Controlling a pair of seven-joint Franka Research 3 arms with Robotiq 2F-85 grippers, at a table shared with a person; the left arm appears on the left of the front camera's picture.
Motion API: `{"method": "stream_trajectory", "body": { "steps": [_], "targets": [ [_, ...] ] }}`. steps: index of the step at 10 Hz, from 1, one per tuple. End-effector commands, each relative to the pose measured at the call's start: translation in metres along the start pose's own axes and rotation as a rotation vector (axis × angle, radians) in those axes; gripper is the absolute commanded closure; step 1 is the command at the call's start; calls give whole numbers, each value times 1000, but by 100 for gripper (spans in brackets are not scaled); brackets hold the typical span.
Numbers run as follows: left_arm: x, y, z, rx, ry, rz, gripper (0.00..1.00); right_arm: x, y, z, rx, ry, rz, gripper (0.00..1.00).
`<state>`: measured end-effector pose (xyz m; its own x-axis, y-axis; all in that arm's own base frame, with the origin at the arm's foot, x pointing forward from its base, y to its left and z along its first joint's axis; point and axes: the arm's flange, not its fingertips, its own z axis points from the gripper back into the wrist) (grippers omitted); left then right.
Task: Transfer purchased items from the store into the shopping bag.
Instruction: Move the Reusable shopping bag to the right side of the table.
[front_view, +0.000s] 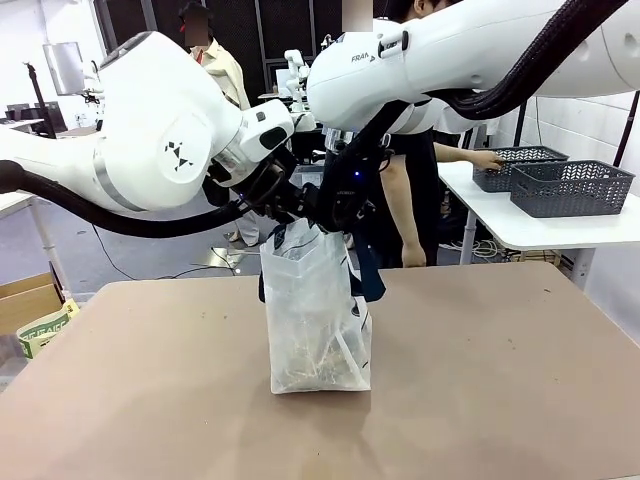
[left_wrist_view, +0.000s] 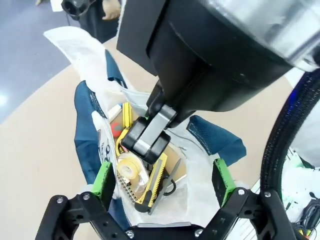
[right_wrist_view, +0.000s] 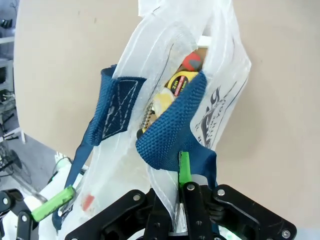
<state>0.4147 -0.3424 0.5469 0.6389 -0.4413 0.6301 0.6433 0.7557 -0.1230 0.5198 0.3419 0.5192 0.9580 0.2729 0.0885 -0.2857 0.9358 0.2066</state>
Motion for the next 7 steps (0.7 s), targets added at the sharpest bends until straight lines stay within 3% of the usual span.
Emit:
{"method": "stream_trajectory", "body": {
  "steps": [1,7],
  "targets": [
    [-8,5,6,-95,-8,-19,0,5,3,-2,5,6,-23,100],
    [-6,-2,-2,-129,16,-54,0,7,3,-2,15,10,-14,100]
  ]
}}
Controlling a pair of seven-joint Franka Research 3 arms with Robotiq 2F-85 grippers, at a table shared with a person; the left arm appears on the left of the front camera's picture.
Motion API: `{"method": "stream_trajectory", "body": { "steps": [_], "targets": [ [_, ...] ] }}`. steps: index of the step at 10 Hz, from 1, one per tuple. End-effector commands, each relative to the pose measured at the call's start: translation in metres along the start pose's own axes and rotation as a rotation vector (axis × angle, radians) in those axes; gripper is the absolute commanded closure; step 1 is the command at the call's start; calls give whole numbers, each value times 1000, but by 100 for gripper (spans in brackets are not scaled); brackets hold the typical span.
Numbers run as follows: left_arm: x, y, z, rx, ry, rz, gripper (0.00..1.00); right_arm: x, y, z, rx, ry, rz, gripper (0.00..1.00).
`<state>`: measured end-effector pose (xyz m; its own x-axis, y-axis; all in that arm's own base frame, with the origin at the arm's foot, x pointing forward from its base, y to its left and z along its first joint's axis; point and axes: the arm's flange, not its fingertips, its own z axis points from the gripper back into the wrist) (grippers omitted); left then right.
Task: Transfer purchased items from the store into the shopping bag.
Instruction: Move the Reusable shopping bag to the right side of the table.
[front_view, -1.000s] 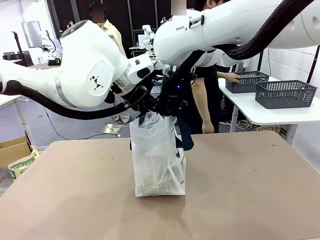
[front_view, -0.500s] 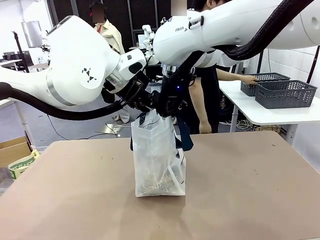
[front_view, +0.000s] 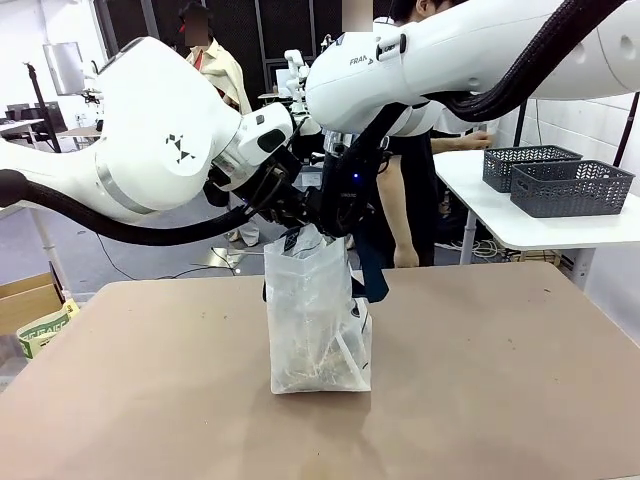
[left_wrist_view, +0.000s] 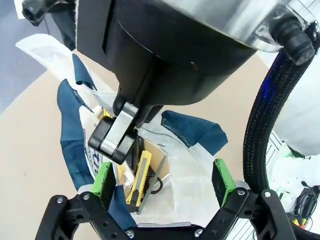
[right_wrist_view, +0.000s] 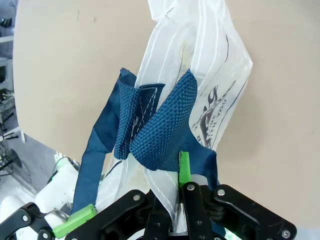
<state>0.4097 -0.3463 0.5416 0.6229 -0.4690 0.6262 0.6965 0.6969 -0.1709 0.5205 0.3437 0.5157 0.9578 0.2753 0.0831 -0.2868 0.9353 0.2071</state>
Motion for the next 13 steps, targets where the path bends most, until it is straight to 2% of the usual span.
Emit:
{"method": "stream_trajectory", "body": {
  "steps": [1,10,13],
  "targets": [
    [-2,1,2,-49,3,-32,0,6,2,1,16,4,-14,100],
    [-1,2,5,-94,-16,-25,0,14,14,-4,18,2,12,100],
    [-3,1,-1,6,32,-25,0,14,18,-5,23,4,28,100]
  ]
}}
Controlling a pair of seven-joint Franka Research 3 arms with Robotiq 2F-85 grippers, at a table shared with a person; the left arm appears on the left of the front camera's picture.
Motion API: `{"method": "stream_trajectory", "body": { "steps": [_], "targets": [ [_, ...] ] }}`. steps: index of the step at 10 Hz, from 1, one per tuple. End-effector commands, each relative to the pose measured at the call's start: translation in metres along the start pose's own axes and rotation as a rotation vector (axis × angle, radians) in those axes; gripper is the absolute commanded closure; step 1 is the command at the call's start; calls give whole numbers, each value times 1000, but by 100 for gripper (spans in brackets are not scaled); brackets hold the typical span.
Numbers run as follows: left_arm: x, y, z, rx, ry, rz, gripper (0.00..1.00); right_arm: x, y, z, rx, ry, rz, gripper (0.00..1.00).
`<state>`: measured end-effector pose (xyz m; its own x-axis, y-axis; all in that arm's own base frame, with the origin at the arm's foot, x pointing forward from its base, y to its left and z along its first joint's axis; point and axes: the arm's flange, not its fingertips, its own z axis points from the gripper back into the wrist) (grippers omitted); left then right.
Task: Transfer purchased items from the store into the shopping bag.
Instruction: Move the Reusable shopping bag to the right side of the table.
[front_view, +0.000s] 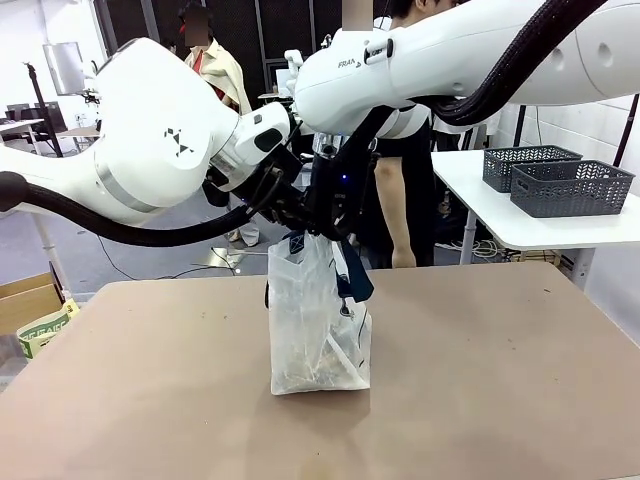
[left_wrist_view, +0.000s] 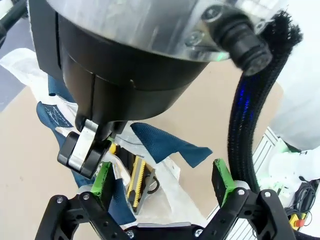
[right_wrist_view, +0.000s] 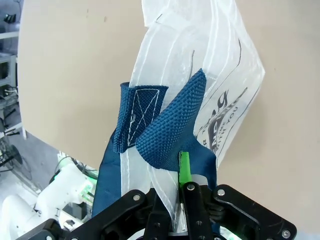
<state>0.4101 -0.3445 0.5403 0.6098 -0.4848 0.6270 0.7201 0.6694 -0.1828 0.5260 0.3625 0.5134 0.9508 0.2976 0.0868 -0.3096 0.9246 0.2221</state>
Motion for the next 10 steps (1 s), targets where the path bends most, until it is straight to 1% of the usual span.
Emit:
{"method": "stream_trajectory", "body": {
  "steps": [1,3,7,9,10],
  "targets": [
    [-2,-2,-3,74,37,-8,0,4,2,2,8,0,5,100],
    [-4,-4,-4,137,51,-6,0,4,1,2,18,-2,5,100],
    [-6,-1,-18,169,83,36,0,3,2,3,19,-1,8,100],
    [-5,4,-22,210,94,53,0,2,1,4,21,-3,6,100],
    [-5,3,-23,253,102,51,18,2,1,4,23,-2,5,100]
  ]
}}
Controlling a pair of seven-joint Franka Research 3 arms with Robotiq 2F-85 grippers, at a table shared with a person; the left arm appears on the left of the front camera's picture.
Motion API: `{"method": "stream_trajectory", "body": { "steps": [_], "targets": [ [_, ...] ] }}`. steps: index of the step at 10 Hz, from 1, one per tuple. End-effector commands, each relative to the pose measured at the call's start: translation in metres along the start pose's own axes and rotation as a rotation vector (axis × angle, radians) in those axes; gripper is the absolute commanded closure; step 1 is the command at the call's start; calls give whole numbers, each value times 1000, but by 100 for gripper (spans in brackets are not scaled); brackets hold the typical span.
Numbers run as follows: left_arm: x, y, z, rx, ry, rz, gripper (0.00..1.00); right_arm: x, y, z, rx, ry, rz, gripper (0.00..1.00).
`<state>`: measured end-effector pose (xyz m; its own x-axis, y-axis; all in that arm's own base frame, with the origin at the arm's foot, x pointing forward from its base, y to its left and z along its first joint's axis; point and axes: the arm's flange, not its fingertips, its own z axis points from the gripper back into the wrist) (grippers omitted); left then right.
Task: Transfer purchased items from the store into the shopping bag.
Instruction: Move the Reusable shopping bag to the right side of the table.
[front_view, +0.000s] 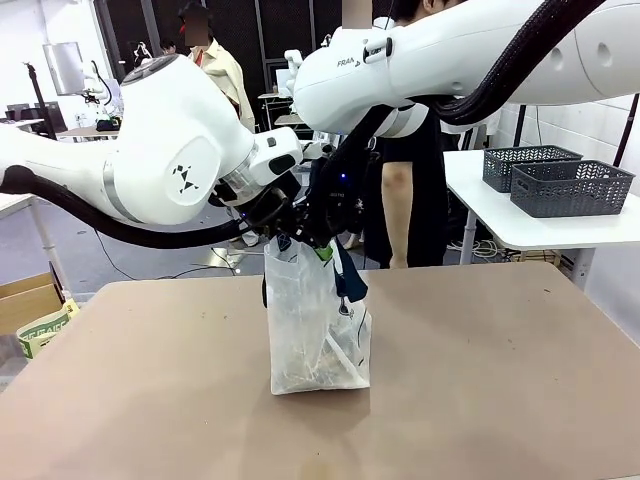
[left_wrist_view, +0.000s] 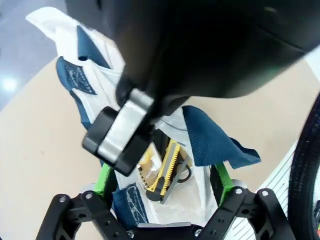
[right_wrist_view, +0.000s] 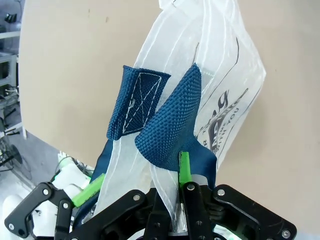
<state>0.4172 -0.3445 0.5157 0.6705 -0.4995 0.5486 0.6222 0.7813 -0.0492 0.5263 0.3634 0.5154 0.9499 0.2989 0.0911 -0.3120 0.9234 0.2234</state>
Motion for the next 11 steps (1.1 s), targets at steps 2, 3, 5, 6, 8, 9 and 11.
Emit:
{"method": "stream_trajectory", "body": {
  "steps": [2,3,5,6,8,9,11],
  "targets": [
    [5,-6,3,65,-10,22,58,2,-1,2,23,5,5,100],
    [5,-6,4,52,-14,24,78,2,-1,2,24,6,6,100],
    [4,-5,5,36,-23,17,100,3,-3,1,23,9,6,100],
    [3,-5,7,33,-30,17,100,3,-3,1,23,9,5,100],
    [0,-5,11,35,-38,16,100,2,-2,0,20,10,6,100],
    [-1,-4,13,36,-45,17,100,3,-2,0,19,12,7,100],
    [-1,-4,14,36,-51,17,100,3,-2,-1,18,13,5,100]
  ]
}}
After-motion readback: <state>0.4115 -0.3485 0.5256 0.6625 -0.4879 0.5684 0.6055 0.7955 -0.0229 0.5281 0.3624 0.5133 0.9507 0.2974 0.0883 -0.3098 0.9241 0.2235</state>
